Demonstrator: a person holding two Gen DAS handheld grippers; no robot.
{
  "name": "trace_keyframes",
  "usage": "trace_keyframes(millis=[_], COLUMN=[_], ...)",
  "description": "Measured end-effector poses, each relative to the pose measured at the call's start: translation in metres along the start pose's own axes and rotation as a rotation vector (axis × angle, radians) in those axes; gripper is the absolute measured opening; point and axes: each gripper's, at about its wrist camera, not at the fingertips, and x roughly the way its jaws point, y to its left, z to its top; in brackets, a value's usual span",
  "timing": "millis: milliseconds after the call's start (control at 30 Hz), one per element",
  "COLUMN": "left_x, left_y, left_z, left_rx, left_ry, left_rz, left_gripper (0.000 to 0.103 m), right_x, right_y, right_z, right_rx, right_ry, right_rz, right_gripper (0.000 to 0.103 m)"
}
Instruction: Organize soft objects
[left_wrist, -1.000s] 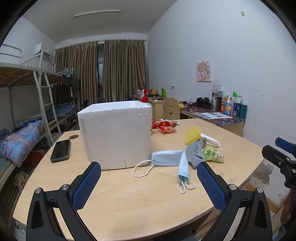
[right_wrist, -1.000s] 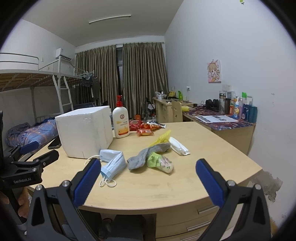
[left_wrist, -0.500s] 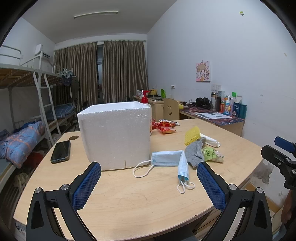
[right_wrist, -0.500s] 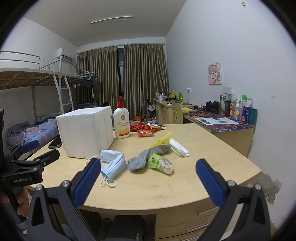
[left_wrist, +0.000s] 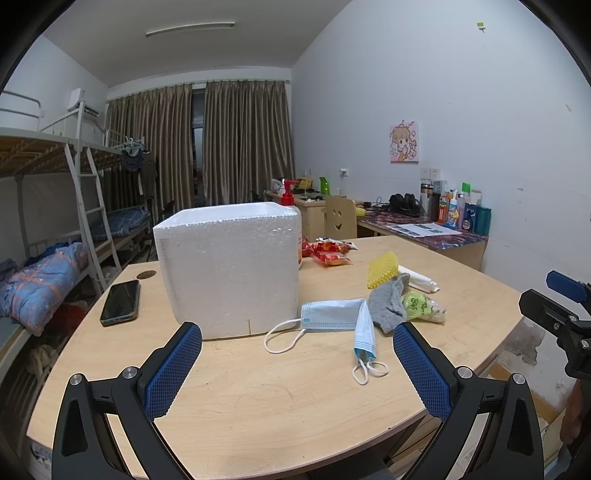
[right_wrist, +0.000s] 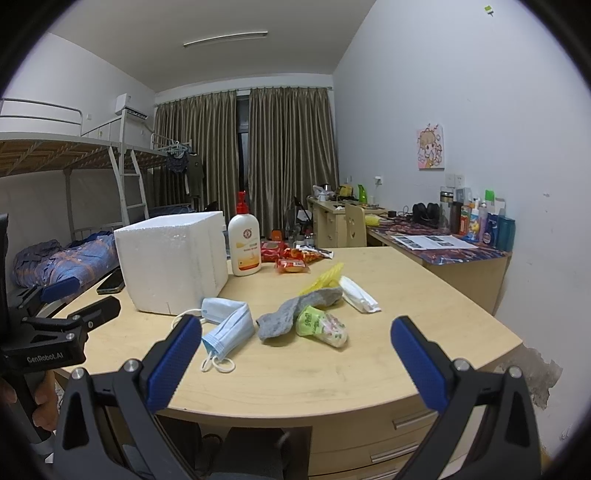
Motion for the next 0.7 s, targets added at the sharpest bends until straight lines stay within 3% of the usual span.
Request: trace_keyframes(millis=[700], left_x=[0.025], left_y=[-0.003], left_z=[0.0], left_rx=[0.022], left_ry=[0.052], left_rz=[-0.049], left_gripper=[0.103], right_x=[0.019], right_y=[-0.002], right_z=[0.004], right_rx=[-0.015], right_ry=[0.033], right_rz=[0.009], right_gripper=[0.103])
